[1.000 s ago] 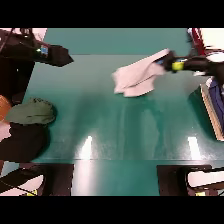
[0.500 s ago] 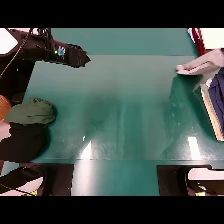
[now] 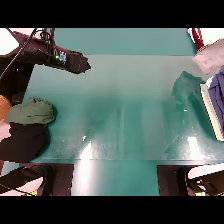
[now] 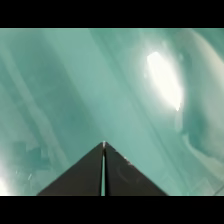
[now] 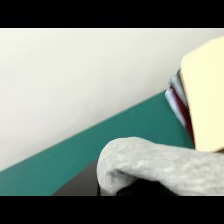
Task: Fold the shirts.
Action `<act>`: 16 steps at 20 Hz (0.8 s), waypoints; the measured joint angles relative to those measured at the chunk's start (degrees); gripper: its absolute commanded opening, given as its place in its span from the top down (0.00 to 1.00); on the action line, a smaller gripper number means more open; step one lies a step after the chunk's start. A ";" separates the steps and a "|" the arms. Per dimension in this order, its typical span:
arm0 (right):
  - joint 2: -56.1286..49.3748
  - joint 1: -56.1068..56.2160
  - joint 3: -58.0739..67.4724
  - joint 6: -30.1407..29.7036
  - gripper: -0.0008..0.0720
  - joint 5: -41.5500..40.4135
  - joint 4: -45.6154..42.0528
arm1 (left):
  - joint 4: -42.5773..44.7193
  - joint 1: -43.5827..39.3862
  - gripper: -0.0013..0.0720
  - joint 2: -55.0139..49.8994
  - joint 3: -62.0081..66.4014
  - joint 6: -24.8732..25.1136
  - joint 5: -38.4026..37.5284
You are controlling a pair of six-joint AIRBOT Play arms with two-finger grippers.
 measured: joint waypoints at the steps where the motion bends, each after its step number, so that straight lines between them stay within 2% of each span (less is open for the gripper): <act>1: 0.00 -0.63 0.00 -1.38 0.96 -1.60 1.33 | 0.00 0.00 0.95 0.00 0.00 -0.02 -0.74; 5: 0.83 -4.02 0.66 -9.70 0.96 -2.25 8.48 | 0.00 -0.02 0.95 0.00 0.00 -0.52 -2.21; 9: 2.67 -8.94 0.90 -15.21 0.96 6.10 10.88 | 0.00 -0.02 0.95 0.00 0.00 -1.14 -2.62; 16: 14.12 -18.75 -9.75 -18.01 0.96 20.90 -1.05 | 0.00 -0.02 0.95 0.00 0.00 -1.38 -2.80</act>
